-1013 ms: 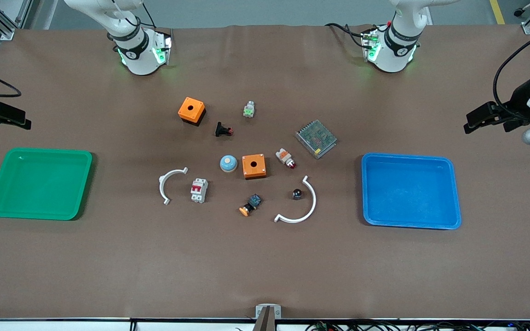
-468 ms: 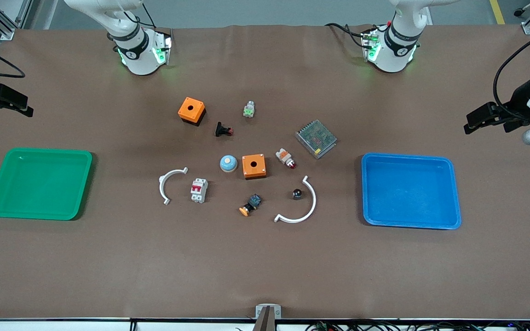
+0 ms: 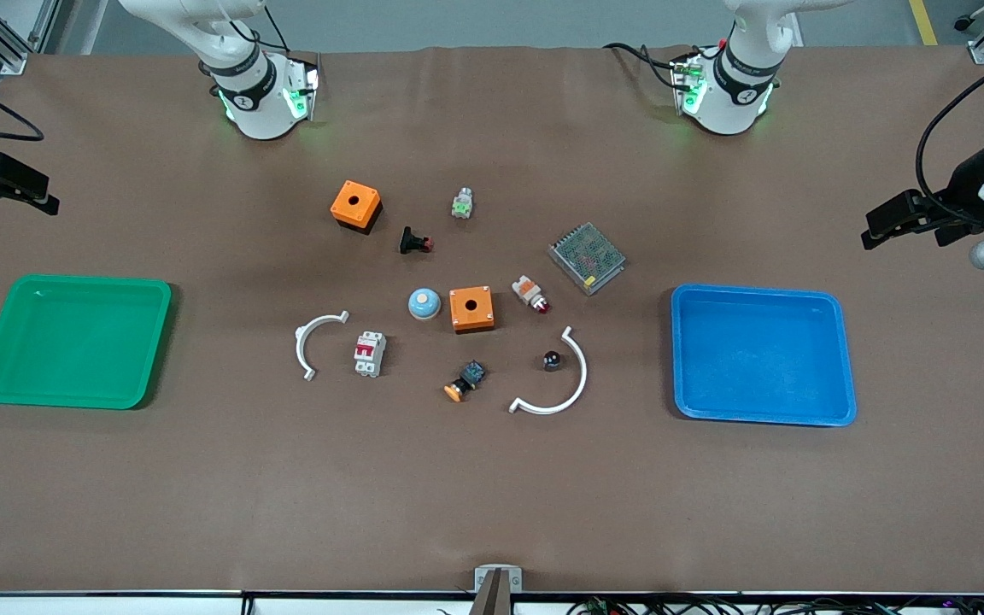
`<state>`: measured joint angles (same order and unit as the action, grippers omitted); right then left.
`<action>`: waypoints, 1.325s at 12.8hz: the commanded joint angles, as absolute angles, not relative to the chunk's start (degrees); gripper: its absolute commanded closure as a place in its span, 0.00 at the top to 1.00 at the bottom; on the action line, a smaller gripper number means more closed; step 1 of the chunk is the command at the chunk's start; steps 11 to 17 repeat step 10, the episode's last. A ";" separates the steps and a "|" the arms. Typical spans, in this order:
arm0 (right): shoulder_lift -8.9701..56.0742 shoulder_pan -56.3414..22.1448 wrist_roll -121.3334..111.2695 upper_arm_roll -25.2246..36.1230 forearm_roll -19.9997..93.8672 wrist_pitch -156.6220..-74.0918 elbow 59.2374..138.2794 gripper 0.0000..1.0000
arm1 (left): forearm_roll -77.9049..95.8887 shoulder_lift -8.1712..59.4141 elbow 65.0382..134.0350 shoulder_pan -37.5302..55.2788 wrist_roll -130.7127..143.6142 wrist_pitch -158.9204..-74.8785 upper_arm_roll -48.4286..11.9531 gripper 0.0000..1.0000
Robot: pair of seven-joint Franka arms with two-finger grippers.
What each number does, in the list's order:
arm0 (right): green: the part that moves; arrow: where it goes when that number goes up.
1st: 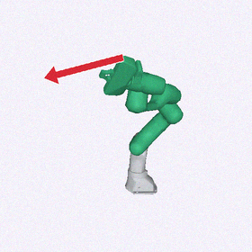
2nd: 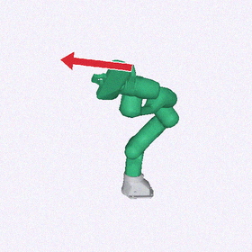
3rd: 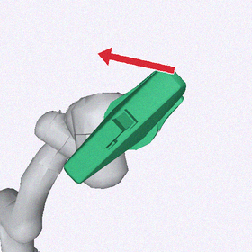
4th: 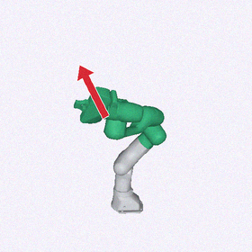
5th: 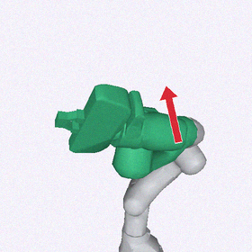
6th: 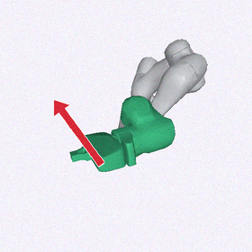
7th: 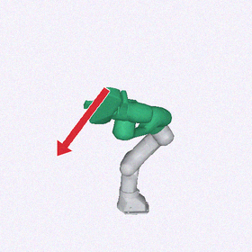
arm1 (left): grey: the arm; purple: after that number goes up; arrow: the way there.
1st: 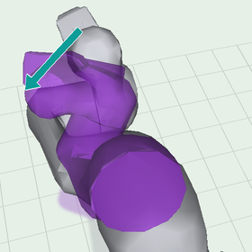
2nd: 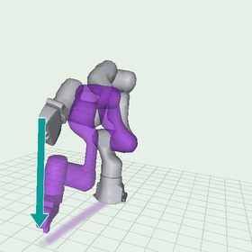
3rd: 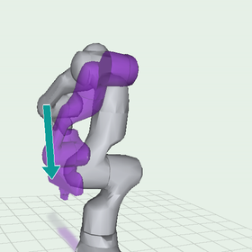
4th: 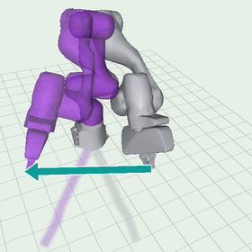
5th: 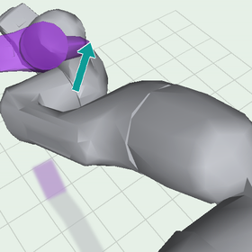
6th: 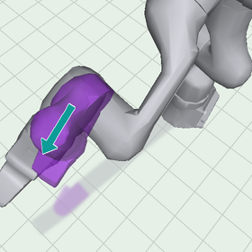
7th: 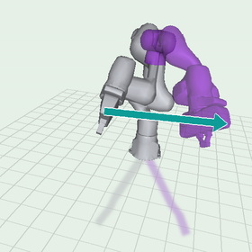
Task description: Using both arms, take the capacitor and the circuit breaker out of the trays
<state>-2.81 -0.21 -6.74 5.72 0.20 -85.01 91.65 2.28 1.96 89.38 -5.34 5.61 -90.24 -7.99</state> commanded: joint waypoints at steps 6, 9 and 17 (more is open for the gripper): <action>-6.15 0.00 -6.42 5.45 0.26 -85.87 94.22 1.00 | 1.14 2.29 86.57 -5.01 5.62 -90.53 -8.17 1.00; -6.42 0.00 -6.33 5.36 0.26 -86.39 94.39 1.00 | 1.14 2.29 86.48 -5.01 5.63 -90.62 -8.17 1.00; -6.42 0.09 -6.33 5.36 0.35 -86.57 94.39 1.00 | 1.14 2.29 86.48 -5.01 5.63 -90.62 -8.17 1.00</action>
